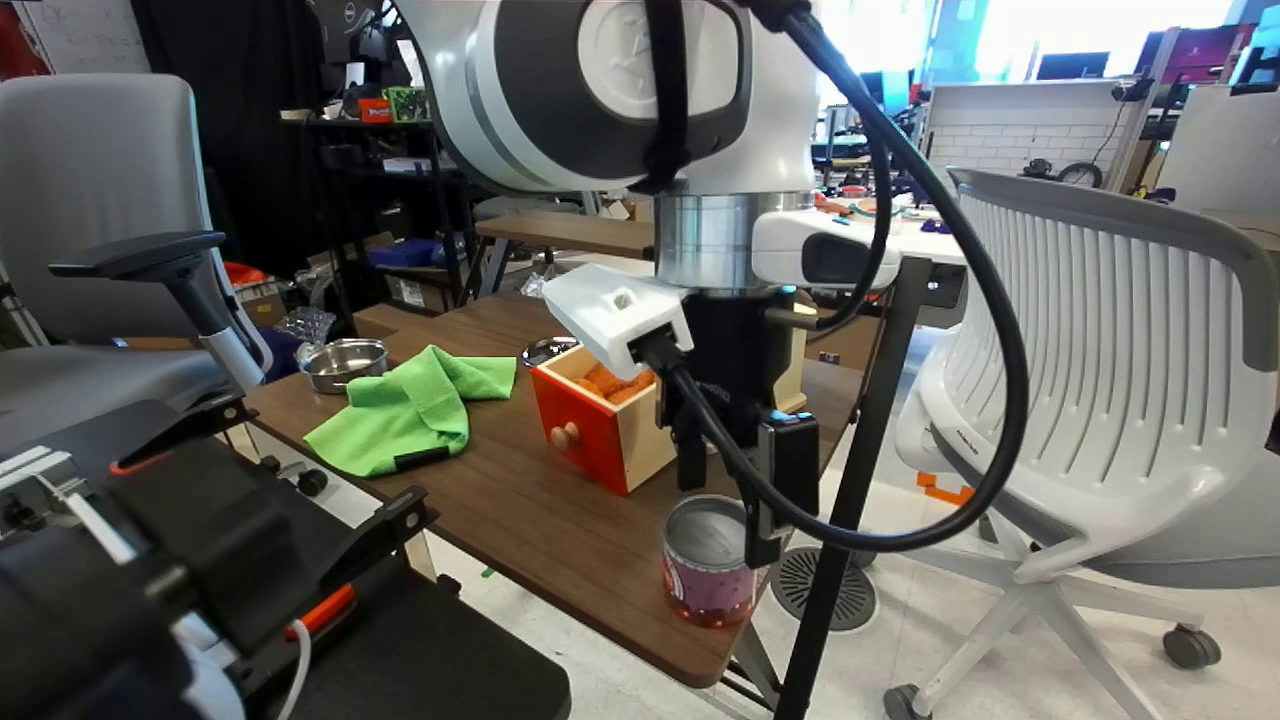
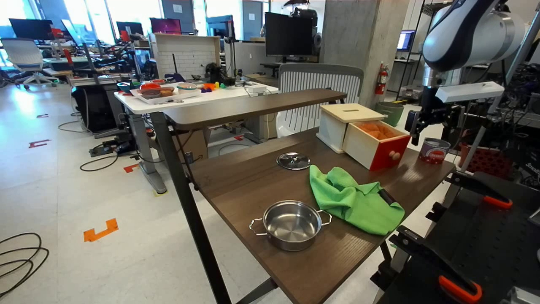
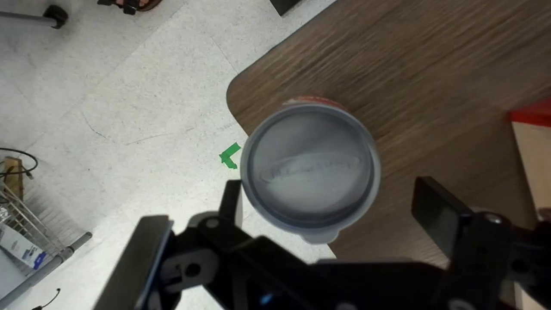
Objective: Move the can to the right front corner
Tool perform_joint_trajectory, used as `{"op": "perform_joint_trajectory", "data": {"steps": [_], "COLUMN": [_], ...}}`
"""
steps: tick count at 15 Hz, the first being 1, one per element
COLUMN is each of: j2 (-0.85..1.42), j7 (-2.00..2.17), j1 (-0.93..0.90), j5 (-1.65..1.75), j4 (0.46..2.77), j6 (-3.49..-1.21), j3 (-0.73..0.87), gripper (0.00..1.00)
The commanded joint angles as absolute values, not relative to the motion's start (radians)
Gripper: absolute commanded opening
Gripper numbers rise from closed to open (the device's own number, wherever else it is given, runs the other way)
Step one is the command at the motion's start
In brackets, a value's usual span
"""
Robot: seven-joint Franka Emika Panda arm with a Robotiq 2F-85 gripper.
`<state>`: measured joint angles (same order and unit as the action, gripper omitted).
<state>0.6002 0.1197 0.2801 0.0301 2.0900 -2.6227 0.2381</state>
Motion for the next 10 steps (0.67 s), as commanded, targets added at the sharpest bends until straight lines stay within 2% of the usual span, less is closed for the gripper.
{"op": "perform_joint_trajectory", "data": {"steps": [1, 6, 7, 10], "j2": [0.479, 0.184, 0.324, 0.199], "j7": [0.051, -0.139, -0.061, -0.100], "j1": [0.312, 0.343, 0.306, 0.298], "j5": [-0.055, -0.206, -0.153, -0.181], "j4": [2.150, 2.332, 2.220, 2.299], "j6": [-2.628, -2.702, -2.672, -2.671], "j3": [0.188, 0.100, 0.155, 0.141], "gripper": [1.00, 1.00, 1.00, 1.00]}}
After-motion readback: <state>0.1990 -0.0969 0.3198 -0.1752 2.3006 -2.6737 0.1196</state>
